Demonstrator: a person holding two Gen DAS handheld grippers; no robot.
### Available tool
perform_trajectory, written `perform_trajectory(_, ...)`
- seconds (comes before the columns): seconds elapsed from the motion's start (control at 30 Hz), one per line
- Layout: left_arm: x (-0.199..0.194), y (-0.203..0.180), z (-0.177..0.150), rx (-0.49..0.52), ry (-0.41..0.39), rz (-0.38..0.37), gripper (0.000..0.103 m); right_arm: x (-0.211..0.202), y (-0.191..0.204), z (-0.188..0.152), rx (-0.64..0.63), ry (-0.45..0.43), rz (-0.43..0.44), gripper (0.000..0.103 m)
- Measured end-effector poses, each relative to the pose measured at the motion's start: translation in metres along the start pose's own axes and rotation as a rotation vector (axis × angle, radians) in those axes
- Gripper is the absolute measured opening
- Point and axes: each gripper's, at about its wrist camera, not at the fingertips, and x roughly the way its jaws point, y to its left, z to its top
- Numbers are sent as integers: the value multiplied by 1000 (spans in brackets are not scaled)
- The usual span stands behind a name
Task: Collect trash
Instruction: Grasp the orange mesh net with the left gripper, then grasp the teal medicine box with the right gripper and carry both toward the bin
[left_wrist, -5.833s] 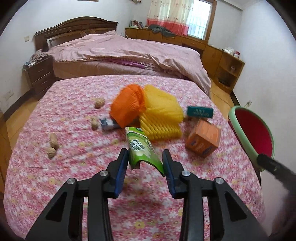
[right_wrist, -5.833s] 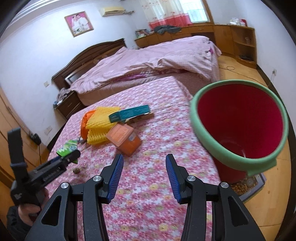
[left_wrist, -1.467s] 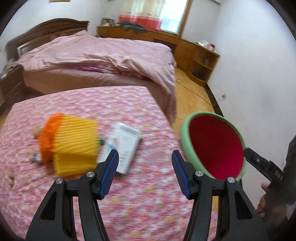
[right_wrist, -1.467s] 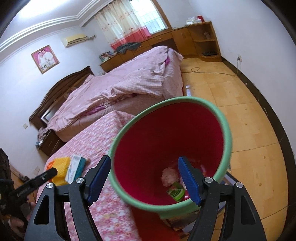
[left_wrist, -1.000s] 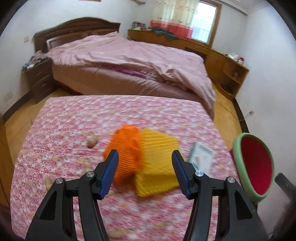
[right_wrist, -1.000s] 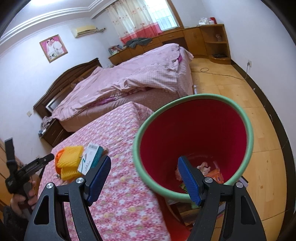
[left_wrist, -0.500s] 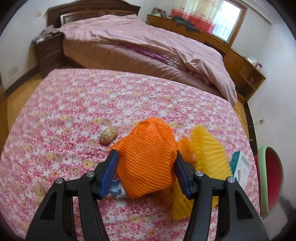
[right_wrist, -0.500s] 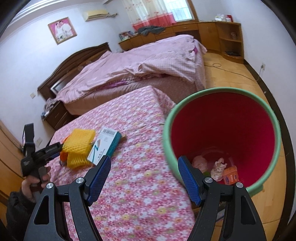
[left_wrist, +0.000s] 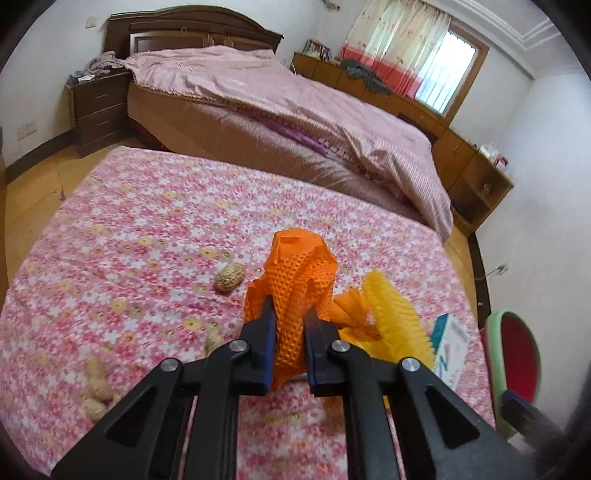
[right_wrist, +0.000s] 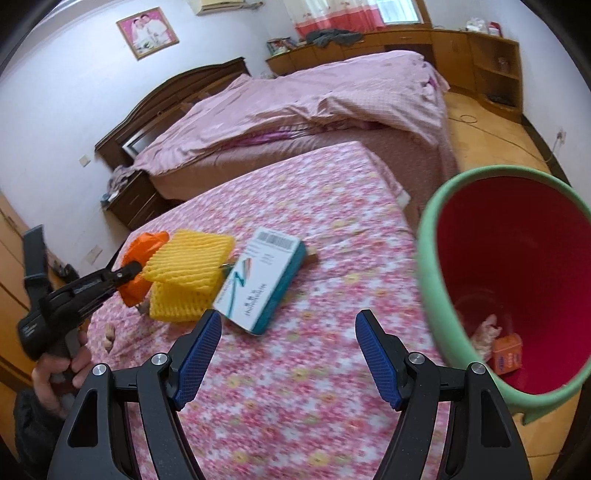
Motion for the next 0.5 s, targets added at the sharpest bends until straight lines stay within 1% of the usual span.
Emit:
perform_trajectory(0.17, -27, 5, -9, -40, -46, -36, 12, 23, 17, 4, -2, 31, 12, 76)
perform_trajectory(0.27, -41, 11, -16, -58, -71, -42, 12, 38, 24, 6, 0, 55, 5, 76)
perform_trajectory(0.5, -50, 20, -24, -69, -80, -33, 12, 64, 36, 9, -4, 80, -27, 76)
